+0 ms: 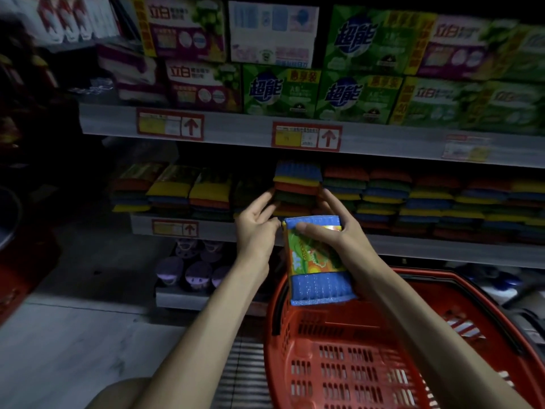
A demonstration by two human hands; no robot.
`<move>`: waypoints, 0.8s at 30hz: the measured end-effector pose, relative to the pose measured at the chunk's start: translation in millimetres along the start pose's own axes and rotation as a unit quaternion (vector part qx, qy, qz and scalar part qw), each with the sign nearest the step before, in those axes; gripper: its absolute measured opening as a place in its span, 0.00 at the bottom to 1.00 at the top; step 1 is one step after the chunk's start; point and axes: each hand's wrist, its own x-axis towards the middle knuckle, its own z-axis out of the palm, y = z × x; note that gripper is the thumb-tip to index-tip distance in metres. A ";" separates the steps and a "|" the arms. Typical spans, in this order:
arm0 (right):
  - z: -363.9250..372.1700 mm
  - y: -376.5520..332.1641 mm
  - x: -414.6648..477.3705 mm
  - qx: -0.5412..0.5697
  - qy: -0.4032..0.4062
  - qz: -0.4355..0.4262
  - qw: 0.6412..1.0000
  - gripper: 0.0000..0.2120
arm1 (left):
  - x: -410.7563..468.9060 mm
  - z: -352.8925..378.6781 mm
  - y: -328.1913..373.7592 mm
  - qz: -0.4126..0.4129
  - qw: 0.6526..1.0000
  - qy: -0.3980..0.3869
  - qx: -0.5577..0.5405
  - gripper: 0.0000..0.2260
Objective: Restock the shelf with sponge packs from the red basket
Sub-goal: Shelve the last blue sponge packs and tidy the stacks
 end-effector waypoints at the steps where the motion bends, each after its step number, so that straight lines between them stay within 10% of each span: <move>1: -0.4 -0.4 0.6 -0.006 0.001 0.001 1.000 0.46 | 0.3 1.3 -1.1 0.000 1.000 -0.001 0.001 0.27; 24: -2.9 14.0 1.6 -0.178 0.010 -0.047 0.983 0.47 | 7.7 7.1 -11.1 -0.009 0.997 0.066 0.026 0.18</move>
